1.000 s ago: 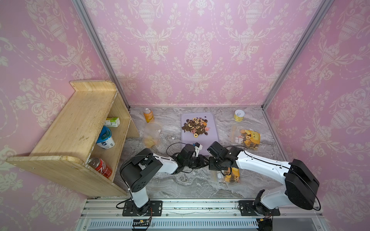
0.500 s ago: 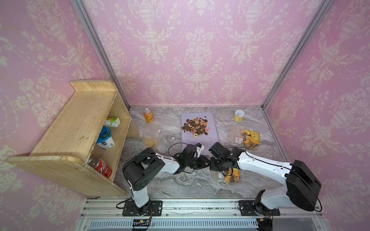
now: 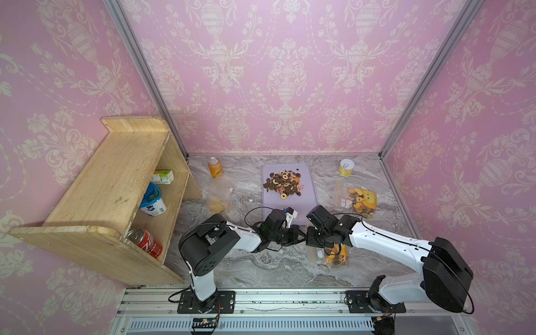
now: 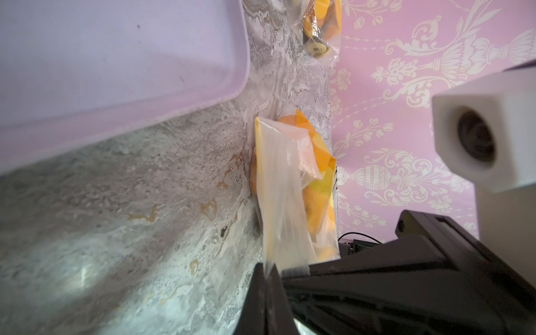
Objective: Pour cookies out of the ziploc bag
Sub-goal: Open the ziploc bag at the center of the board.
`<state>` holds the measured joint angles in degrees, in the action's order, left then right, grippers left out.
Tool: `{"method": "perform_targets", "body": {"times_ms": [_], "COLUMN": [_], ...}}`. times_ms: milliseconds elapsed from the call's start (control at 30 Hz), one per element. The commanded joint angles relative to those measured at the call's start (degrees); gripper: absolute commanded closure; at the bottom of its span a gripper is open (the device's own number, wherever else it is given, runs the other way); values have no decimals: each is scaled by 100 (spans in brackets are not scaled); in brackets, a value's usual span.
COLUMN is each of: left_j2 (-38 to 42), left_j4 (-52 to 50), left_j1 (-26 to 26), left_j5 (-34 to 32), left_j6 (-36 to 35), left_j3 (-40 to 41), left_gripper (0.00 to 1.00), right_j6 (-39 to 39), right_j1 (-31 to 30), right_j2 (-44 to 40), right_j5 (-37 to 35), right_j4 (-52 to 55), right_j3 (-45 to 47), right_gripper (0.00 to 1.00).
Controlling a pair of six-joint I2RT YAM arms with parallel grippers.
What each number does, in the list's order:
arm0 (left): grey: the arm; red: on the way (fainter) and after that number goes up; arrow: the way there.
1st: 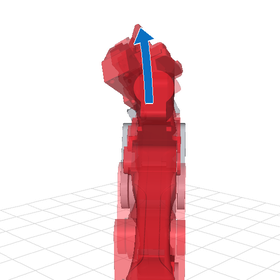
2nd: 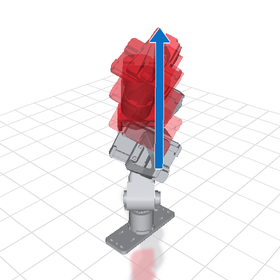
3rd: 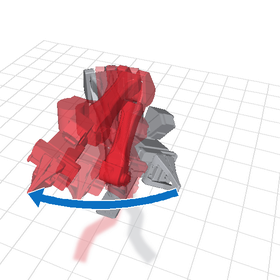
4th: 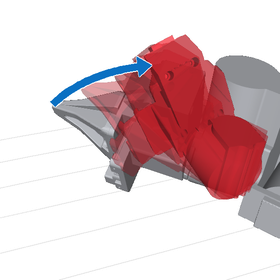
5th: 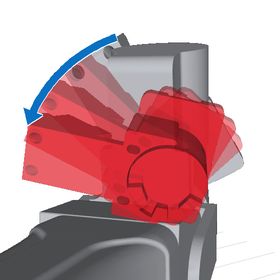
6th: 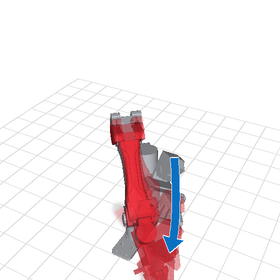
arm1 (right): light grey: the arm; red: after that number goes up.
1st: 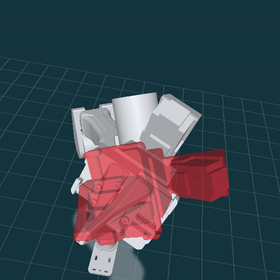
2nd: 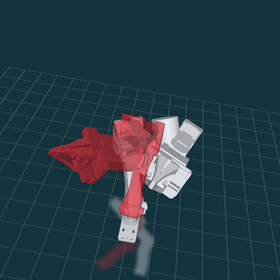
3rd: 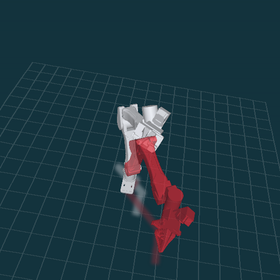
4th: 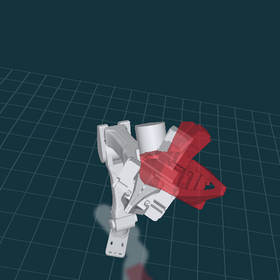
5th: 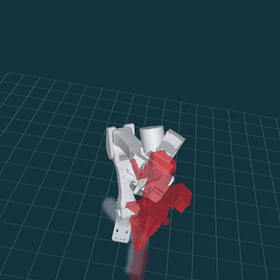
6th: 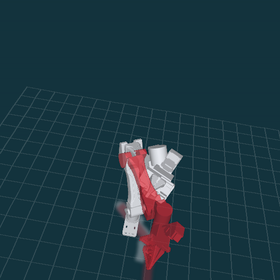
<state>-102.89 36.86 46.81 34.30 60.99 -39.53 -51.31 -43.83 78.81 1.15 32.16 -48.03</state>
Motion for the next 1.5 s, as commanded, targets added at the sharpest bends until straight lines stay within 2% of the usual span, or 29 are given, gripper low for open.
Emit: {"method": "perform_targets", "body": {"times_ms": [0, 267, 1100, 1233, 1467], "left_j2": [-59, 265, 493, 589, 822], "left_j4": [-73, -541, -896, -1254, -2509], "left_j1": [57, 53, 44, -17, -289], "left_j5": [64, -157, -230, -236, -314], "left_j6": [-52, -305, -513, -724, -1424], "left_j3": [-127, -126, -107, -196, -691], "left_gripper": [100, 100, 100, 100, 100], "right_j6": [-121, -5, 268, 405, 869], "right_j1": [40, 35, 14, 16, 19], "right_j2": [-163, -62, 311, 250, 361], "right_j5": [-117, -799, -1857, -1925, -1824], "right_j4": [126, 752, 1721, 1964, 2690], "right_j3": [43, -373, -1205, -1424, -2242], "right_gripper": [100, 100, 100, 100, 100]}}
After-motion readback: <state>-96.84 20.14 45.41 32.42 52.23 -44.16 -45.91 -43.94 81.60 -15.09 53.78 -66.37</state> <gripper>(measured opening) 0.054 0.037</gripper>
